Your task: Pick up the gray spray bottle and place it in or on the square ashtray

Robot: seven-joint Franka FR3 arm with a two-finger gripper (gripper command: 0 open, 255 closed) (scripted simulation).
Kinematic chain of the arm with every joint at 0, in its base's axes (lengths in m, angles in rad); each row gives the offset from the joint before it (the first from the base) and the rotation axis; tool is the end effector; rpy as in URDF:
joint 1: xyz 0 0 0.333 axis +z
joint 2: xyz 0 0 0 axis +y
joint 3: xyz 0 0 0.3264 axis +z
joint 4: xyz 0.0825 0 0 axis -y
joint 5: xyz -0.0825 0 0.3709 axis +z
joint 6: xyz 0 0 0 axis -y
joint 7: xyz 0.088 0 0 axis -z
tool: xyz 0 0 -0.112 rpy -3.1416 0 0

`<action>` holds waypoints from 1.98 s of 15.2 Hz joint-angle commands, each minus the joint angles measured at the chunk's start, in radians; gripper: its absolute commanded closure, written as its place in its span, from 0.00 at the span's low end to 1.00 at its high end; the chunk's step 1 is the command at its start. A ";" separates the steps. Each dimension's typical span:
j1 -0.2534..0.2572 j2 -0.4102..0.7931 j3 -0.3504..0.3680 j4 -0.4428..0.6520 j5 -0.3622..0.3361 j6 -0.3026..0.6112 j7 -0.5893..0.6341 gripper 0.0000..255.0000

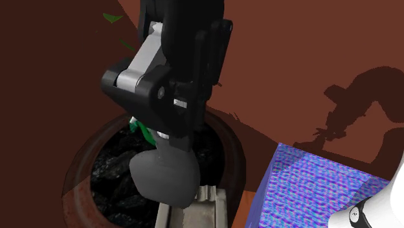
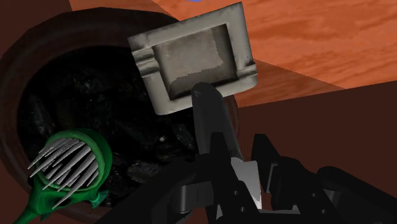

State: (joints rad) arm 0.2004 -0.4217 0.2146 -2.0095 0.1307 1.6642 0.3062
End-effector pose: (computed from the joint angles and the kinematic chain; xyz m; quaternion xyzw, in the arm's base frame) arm 0.3655 0.1960 0.6308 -0.9983 -0.0428 -0.0244 0.0320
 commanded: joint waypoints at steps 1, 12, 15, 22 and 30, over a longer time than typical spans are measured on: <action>0.003 -0.017 0.002 -0.028 0.004 0.011 0.002 1.00; 0.008 -0.035 0.011 -0.191 0.014 0.156 -0.008 1.00; 0.009 -0.035 0.014 -0.232 0.017 0.196 -0.010 1.00; 0.012 -0.027 0.022 -0.319 0.023 0.292 -0.015 1.00; 0.015 -0.005 0.032 -0.407 0.030 0.402 -0.019 1.00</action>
State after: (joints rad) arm 0.2150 -0.4263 0.2461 -2.4035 0.1591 2.0522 0.2889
